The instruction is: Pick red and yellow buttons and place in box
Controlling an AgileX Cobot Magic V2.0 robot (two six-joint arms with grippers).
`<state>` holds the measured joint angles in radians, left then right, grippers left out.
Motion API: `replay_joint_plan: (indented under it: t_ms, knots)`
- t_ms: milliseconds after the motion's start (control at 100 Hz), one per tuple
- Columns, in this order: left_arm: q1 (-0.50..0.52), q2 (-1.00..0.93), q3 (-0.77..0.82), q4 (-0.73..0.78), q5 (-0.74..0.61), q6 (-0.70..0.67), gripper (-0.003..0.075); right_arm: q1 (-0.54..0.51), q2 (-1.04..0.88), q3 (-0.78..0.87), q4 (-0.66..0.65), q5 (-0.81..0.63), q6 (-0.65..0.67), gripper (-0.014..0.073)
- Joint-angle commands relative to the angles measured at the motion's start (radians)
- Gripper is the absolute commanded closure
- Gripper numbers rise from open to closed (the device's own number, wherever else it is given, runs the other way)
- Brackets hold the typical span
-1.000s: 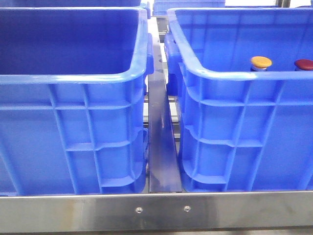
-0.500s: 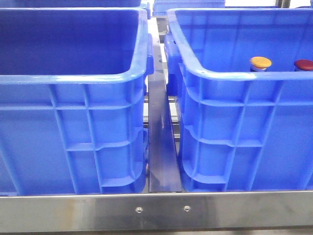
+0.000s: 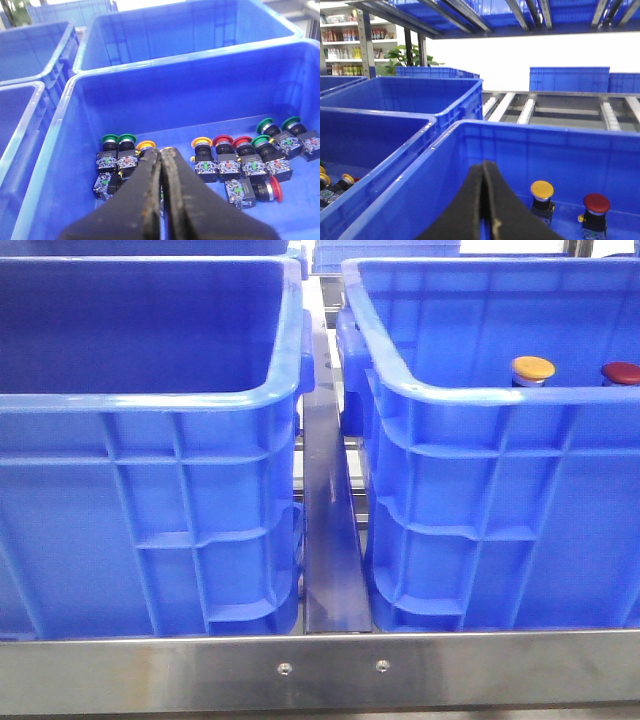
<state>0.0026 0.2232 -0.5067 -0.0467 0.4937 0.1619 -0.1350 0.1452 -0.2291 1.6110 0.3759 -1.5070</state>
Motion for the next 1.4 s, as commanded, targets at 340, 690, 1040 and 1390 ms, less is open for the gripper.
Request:
replay_joint_plan:
  t_ms: [340,690,1040,1390]
  knots:
    - [0.001,-0.080,0.031,-0.012,-0.080,-0.010,0.0741,0.003,-0.070,0.000,0.028,0.024,-0.009,0.0696]
    - [0.001,-0.080,0.048,-0.012,-0.080,-0.010,0.0741,0.003,-0.070,0.000,0.028,0.024,-0.009,0.0696]
    - [0.001,-0.080,0.048,-0.026,-0.080,-0.012,0.0741,0.003,-0.070,0.000,0.028,0.024,-0.009,0.0696]
    - [0.032,-0.158,0.281,0.105,-0.421,-0.241,0.0741,0.003,-0.070,0.000,0.028,0.024,-0.009,0.0696]
